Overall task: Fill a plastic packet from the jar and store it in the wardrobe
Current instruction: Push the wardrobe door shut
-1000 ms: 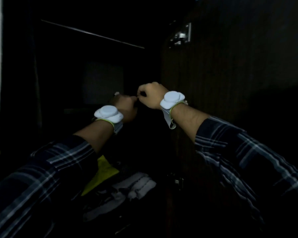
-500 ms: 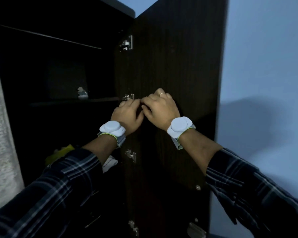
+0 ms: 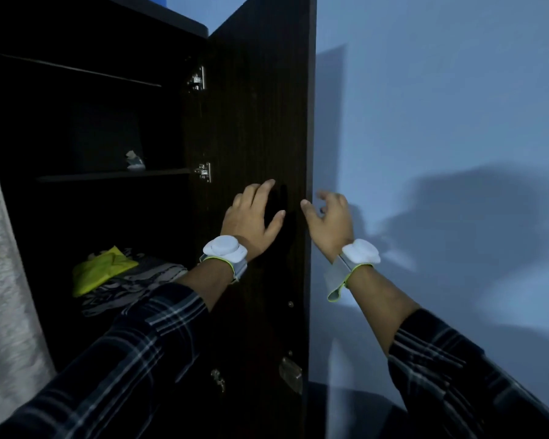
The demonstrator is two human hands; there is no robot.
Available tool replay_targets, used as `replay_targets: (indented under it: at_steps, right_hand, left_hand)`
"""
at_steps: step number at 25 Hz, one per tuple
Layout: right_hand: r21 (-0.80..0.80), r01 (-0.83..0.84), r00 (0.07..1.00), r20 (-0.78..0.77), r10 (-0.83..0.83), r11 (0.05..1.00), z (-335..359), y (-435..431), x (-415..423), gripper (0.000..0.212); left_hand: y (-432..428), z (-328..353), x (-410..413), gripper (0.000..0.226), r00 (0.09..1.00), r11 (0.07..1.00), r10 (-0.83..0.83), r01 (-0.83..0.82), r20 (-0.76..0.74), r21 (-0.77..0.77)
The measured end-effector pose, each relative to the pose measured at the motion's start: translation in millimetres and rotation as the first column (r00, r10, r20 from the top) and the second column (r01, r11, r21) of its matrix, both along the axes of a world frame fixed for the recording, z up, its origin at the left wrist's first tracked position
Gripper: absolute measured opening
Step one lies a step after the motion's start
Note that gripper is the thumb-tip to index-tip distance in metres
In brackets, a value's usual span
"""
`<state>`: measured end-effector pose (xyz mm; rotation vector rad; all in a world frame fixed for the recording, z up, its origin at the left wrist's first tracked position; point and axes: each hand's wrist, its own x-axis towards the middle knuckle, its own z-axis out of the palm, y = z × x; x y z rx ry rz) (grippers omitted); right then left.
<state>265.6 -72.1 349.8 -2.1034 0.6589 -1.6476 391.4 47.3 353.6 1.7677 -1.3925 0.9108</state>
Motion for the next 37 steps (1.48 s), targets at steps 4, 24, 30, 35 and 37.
replay_targets:
  at_steps: [4, 24, 30, 35, 37]
  right_hand:
    - [0.148, -0.119, 0.991, -0.049, 0.128, 0.982, -8.8, 15.9, 6.7, 0.033]
    - [-0.393, -0.355, 0.932, -0.078, 0.354, 0.848, -36.3, 240.0, 239.6, 0.055]
    - [-0.445, -0.325, 0.944, -0.101, 0.314, 0.834, -34.2, 276.1, 340.0, 0.049]
    - [-0.449, -0.282, 0.957, -0.069, 0.282, 0.848, -46.4, 283.0, 380.8, 0.042]
    - [-0.469, -0.283, 0.957, -0.079, 0.280, 0.836, -48.1, 280.8, 389.5, 0.042]
  left_hand:
    - [35.5, -2.5, 8.9, 0.062, 0.998, 0.998, 0.056, -0.056, 0.028, 0.003]
    - [255.0, -27.1, 180.8, 0.049, 0.825, 0.827, 0.541, -0.486, 0.163, -0.282]
    - [289.1, -21.5, 260.8, 0.049, 0.821, 0.830, 0.548, -0.510, 0.162, -0.226]
    - [283.7, -26.9, 295.4, 0.048, 0.852, 0.863, 0.500, -0.474, 0.158, -0.175]
    - [284.8, -28.8, 305.5, 0.047, 0.856, 0.866, 0.494, -0.467, 0.153, -0.180]
